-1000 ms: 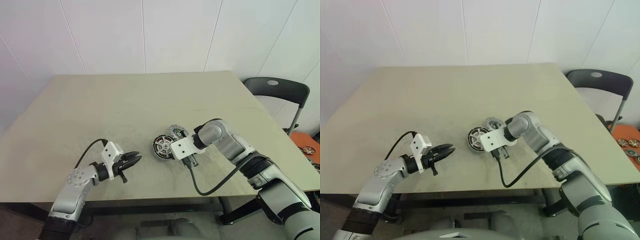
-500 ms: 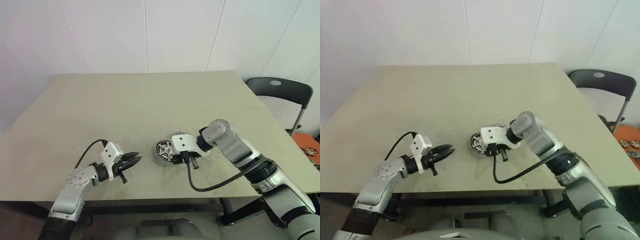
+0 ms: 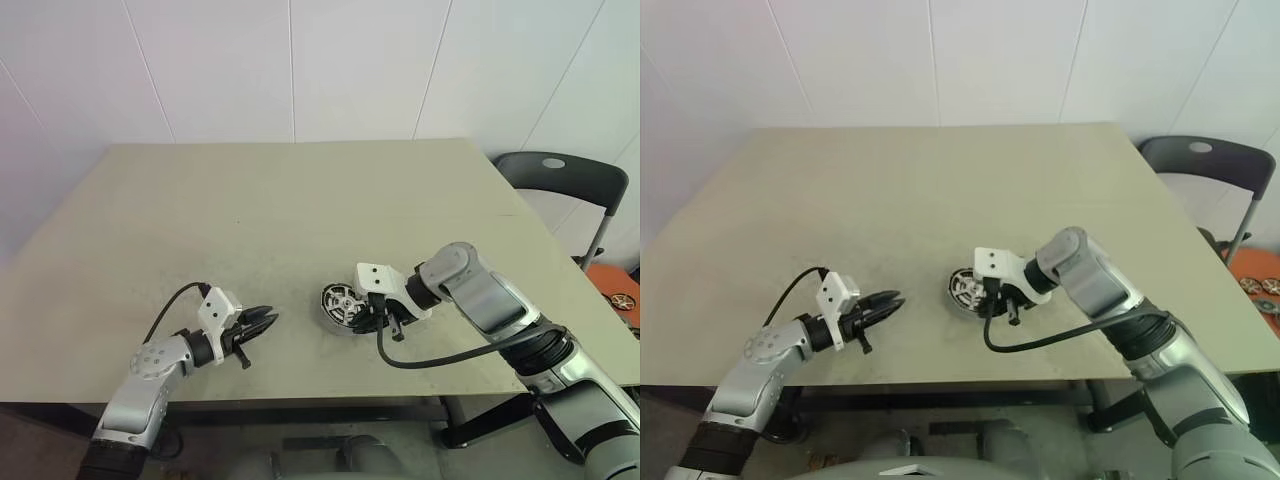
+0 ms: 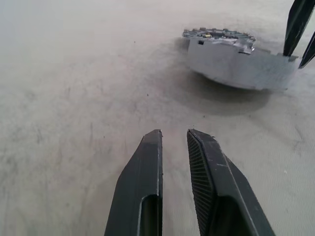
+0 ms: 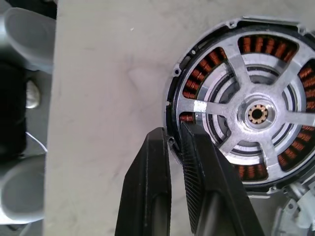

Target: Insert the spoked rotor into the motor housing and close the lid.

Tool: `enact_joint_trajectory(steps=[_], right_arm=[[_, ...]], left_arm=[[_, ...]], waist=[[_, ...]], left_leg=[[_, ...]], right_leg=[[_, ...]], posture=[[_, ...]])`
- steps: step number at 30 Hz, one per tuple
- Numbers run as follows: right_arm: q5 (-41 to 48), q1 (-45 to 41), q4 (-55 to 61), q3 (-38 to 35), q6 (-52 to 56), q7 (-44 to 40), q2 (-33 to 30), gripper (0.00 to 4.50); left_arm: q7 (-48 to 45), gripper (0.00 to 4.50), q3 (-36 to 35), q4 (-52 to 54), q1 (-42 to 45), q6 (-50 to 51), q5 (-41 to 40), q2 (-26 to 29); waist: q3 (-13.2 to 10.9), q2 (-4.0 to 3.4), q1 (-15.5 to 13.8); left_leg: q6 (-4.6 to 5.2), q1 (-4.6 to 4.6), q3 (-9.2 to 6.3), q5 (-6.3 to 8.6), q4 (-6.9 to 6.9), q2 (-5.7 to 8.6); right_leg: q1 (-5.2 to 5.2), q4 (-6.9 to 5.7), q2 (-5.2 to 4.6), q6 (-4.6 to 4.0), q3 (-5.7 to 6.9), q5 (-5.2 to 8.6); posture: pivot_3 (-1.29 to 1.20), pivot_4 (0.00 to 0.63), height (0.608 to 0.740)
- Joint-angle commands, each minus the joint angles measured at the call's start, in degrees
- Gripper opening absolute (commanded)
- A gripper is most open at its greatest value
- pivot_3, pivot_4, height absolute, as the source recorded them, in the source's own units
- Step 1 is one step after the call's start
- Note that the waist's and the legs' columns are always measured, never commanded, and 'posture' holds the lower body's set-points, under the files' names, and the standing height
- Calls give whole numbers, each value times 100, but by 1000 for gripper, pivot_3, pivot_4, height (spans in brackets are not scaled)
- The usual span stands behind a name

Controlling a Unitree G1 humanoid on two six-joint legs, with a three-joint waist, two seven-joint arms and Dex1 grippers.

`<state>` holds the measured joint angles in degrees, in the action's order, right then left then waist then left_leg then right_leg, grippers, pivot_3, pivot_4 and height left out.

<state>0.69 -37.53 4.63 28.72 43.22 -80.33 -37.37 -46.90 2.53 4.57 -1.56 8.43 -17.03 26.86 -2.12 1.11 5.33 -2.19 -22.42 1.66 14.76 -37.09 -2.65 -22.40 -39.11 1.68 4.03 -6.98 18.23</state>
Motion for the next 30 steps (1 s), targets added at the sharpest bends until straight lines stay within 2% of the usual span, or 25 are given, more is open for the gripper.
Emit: enact_joint_trajectory(steps=[1,8,14,22,27,30], right_arm=[[495,-210,323,-51,678,-233,-29,75],[976,-398,394,6,1515,38,257,75],[1082,-456,218,93,1768,502,516,75],[1224,-416,72,212,1534,468,206,2635],[1629,-488,-162,-143,1881,489,209,2635],[2450,-481,-147,-1029,2938,599,420,2635]], left_arm=[[46,924,-95,8,71,-163,16,-12],[62,924,-80,-104,100,-259,44,-7],[79,924,-75,-116,78,-305,62,-12],[126,924,-68,-91,88,-327,99,-4],[109,924,-35,-65,170,-265,92,-12],[113,924,-15,7,185,-214,80,-24]], waist=[[0,0,-12],[0,-1,16],[0,0,28],[0,0,8],[0,0,16],[0,0,12]], left_leg=[[0,-3,-2,0,1,1],[1,-5,-6,1,2,1],[1,-4,-6,1,2,-1],[1,-5,-5,1,-1,1],[1,-4,-5,1,-3,4],[1,-5,-5,1,-2,4]], right_leg=[[-3,0,-1,0,2,0],[-3,0,-1,1,9,2],[-4,-2,4,1,9,1],[-3,-3,1,2,10,1],[-2,-3,-2,2,10,1],[-2,-3,-1,2,10,1]], posture=[[0,0,740],[0,0,740],[0,0,740],[0,0,740],[0,0,740],[0,0,740]])
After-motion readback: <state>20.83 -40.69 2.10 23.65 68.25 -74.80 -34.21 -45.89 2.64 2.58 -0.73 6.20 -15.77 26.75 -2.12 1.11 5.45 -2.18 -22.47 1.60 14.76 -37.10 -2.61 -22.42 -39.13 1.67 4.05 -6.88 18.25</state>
